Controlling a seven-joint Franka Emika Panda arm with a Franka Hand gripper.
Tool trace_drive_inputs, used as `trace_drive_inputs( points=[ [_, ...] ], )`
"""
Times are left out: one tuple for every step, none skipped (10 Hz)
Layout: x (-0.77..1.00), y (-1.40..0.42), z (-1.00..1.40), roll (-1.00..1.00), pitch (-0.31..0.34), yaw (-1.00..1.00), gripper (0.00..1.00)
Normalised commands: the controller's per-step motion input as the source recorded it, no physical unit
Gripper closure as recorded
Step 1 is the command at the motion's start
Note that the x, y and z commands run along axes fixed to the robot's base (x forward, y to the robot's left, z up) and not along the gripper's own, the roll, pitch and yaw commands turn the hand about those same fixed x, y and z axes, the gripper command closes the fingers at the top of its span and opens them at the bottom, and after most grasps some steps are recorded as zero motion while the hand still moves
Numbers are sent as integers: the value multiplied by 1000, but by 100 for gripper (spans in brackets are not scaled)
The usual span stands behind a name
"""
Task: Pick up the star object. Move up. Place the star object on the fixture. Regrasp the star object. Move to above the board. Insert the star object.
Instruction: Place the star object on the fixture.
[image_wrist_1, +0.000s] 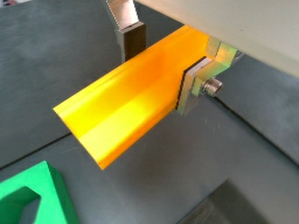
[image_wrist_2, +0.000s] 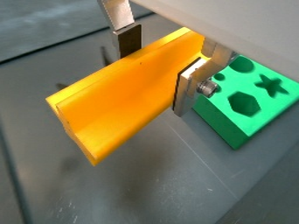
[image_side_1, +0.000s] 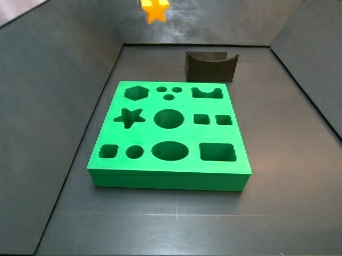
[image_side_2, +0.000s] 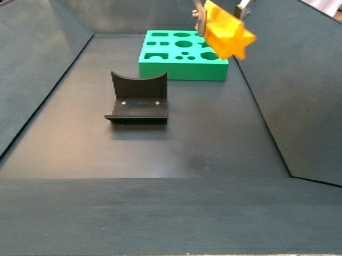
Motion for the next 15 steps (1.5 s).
trace_drive_inputs(
  points=[
    [1000, -112, -125, 31, 256, -531, 100],
    [1000, -97, -83, 30, 213, -310, 100],
    [1000, -83, -69, 33, 189, -160, 100],
    [1000, -74, -70, 30, 176, -120, 100],
    [1000, -62, -57, 28, 168, -72, 100],
    [1000, -58, -48, 33, 168, -59, 100],
    [1000, -47, -41, 46, 169, -40, 100],
    [1000, -40, -38, 59, 161, -29, 100],
    [1000, -34, -31, 70, 161, -20, 100],
    [1000, -30, -26, 76, 165, -16, 100],
    [1000, -23, -18, 90, 173, -7, 100],
    [1000, -19, -17, 95, 174, -4, 100],
    [1000, -15, -10, 102, 174, 2, 100],
    [1000, 3, 284, -1000, -138, -79, 100],
    [1000, 6, 295, -1000, -135, -79, 100]
  ],
)
